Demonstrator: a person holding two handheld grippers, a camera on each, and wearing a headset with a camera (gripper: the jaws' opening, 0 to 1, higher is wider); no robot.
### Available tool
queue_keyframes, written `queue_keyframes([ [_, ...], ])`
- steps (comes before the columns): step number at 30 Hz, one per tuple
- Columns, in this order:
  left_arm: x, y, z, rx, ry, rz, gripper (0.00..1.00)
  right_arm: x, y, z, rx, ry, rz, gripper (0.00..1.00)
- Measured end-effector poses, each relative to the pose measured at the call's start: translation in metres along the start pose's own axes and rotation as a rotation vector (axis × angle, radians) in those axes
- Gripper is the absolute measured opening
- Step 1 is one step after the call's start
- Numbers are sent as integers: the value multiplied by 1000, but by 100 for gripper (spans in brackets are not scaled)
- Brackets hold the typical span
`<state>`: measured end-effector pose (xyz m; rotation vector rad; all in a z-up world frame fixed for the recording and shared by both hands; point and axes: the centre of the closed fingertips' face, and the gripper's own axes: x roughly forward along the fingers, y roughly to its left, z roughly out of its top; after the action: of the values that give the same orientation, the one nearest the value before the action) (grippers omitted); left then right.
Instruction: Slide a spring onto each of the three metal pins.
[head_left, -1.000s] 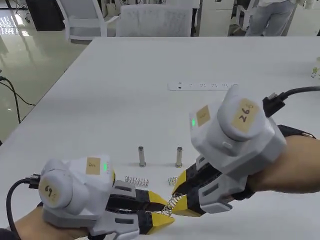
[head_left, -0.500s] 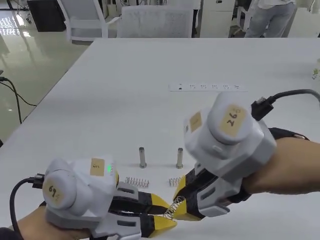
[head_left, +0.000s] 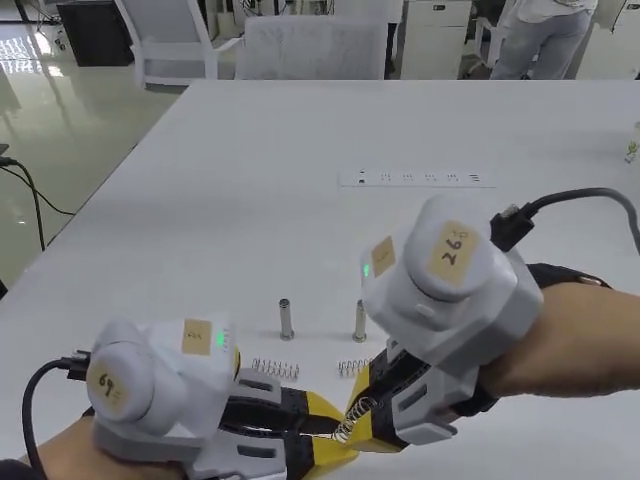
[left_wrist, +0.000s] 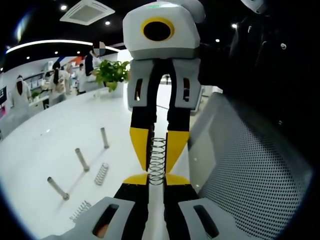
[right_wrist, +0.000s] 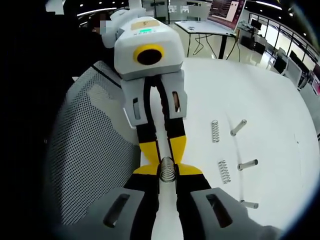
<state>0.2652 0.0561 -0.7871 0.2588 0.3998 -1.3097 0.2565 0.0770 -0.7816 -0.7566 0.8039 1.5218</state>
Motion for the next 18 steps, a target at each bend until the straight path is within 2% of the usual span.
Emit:
queue_keyframes([
  [18, 1, 1, 0, -4, -6, 4, 2, 0, -1, -2, 11, 18, -3, 8],
])
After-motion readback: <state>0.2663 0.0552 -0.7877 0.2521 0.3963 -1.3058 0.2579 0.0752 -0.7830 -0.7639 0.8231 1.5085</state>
